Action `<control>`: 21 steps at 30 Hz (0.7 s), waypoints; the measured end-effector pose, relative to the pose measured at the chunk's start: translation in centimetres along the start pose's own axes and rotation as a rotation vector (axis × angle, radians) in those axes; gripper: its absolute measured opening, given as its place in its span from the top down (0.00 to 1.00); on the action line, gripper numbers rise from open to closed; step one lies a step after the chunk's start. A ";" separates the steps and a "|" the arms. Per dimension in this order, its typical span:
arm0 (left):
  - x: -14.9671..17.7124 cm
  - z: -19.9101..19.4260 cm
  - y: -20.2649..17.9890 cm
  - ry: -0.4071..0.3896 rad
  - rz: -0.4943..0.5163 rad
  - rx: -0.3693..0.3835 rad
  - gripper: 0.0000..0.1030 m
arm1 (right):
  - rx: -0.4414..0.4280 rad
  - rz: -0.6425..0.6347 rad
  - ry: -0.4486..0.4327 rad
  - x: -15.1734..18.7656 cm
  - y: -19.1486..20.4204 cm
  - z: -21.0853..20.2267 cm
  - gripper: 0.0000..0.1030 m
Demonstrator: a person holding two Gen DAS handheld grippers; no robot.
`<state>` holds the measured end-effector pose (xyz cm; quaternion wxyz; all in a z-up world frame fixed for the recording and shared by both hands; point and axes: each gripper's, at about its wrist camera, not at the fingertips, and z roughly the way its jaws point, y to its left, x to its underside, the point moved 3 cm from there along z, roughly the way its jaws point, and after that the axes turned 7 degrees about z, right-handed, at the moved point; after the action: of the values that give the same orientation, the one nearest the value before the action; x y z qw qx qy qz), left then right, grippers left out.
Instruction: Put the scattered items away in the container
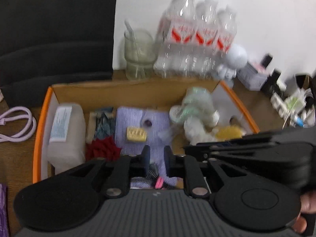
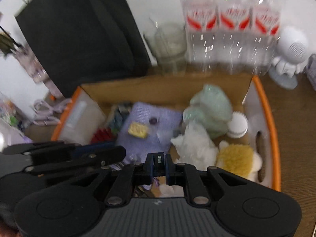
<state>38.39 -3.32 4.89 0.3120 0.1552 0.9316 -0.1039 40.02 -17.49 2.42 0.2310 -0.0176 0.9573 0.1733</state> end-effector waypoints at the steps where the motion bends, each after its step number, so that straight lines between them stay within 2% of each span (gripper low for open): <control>1: 0.3 0.6 0.5 0.023 -0.006 -0.015 0.70 | 0.011 0.006 0.020 0.1 -0.1 0.8 0.86; 2: 0.5 1.0 0.9 0.046 -0.016 -0.033 0.62 | 0.025 0.015 0.044 0.2 -0.3 1.5 0.84; 3: 0.6 1.4 1.3 0.065 -0.027 -0.045 0.58 | 0.035 0.030 0.066 0.4 -0.5 1.9 0.81; 4: 0.7 1.5 1.7 0.068 -0.041 -0.041 0.57 | 0.034 0.052 0.079 0.5 -0.8 2.2 0.74; 6: 0.7 1.2 2.3 0.074 -0.076 -0.016 0.52 | 0.011 0.079 0.084 0.6 -1.0 1.9 0.70; 7: 0.5 0.9 2.6 0.079 -0.091 -0.017 0.44 | 0.005 0.088 0.080 0.5 -1.1 1.4 0.69; 8: 0.4 0.3 2.8 0.082 -0.106 -0.037 0.30 | 0.004 0.094 0.072 0.4 -1.1 0.8 0.66; 9: 0.1 -0.3 2.9 0.078 -0.115 -0.061 0.17 | 0.008 0.096 0.065 0.3 -1.1 0.0 0.60; 10: -0.1 -1.0 3.1 0.067 -0.121 -0.080 0.14 | 0.013 0.091 0.055 0.3 -1.0 -0.9 0.55; 12: -0.2 -2.6 3.4 0.052 -0.137 -0.101 0.03 | 0.051 0.059 0.048 0.5 -0.7 -2.7 0.29; 14: -0.1 -4.0 3.4 0.066 -0.152 -0.127 0.01 | 0.103 0.025 0.038 0.6 -0.6 -4.1 0.21; 18: 0.6 -6.3 2.7 0.109 -0.133 -0.234 0.00 | 0.157 -0.007 0.041 1.2 -0.6 -6.7 0.19; 21: 1.3 -8.2 2.3 0.110 -0.148 -0.276 0.00 | 0.174 -0.023 0.026 2.1 -0.2 -8.7 0.19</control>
<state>33.69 1.55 10.28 0.2703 0.0473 0.9615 0.0109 34.38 -20.51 8.63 0.2210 -0.0109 0.9714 0.0864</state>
